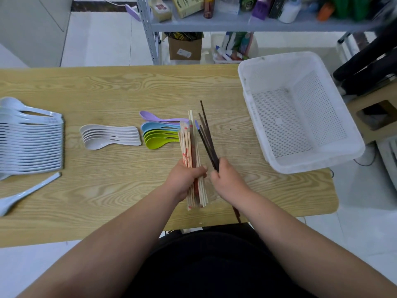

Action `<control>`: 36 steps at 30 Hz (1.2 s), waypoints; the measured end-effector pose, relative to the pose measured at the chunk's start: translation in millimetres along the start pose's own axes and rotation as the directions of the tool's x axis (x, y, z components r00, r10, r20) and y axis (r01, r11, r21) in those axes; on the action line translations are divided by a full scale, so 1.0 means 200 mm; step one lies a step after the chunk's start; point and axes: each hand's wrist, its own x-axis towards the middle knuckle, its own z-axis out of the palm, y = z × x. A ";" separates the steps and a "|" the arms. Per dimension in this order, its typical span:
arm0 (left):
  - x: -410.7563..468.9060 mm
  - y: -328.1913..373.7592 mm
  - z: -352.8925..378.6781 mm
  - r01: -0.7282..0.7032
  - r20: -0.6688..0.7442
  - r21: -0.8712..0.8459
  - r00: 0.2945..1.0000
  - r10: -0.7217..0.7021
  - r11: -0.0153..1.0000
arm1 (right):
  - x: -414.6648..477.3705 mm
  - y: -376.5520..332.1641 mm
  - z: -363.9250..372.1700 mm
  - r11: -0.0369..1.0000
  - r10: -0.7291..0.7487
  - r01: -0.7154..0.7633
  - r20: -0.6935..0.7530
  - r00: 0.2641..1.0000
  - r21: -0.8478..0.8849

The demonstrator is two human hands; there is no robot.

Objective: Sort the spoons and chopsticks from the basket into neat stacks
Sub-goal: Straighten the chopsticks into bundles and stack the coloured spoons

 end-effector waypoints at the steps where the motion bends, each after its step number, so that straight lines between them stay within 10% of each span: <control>1: -0.02 0.01 0.01 -0.026 0.040 -0.034 0.999 0.028 0.999 | -0.02 -0.03 0.01 0.999 -0.035 0.035 -0.012 0.999 0.018; 11: -0.15 0.16 0.00 -0.197 0.123 -0.211 0.966 0.226 0.957 | -0.14 -0.23 0.00 0.966 -0.227 0.234 -0.074 0.971 0.107; 19: -0.23 0.31 -0.05 -0.111 0.019 -0.216 0.993 0.117 0.970 | -0.20 -0.34 0.00 0.959 -0.248 0.232 -0.086 0.965 -0.165; 23: -0.24 0.40 -0.09 -0.159 -0.108 -0.206 0.984 0.139 0.966 | -0.30 -0.34 0.03 0.969 -0.187 0.188 -0.021 0.982 0.159; 31: -0.27 0.51 -0.17 -0.258 -0.164 -0.284 0.962 0.218 0.923 | -0.40 -0.37 0.05 0.454 0.227 -0.309 0.227 0.947 0.836; 33: -0.27 0.51 -0.17 -0.297 -0.197 -0.314 0.949 0.244 0.902 | -0.38 -0.38 0.06 0.230 0.276 -0.335 0.269 0.923 0.914; 36: -0.27 0.49 -0.17 -0.322 -0.213 -0.328 0.941 0.263 0.888 | -0.37 -0.43 0.06 0.154 0.314 -0.272 0.214 0.925 0.950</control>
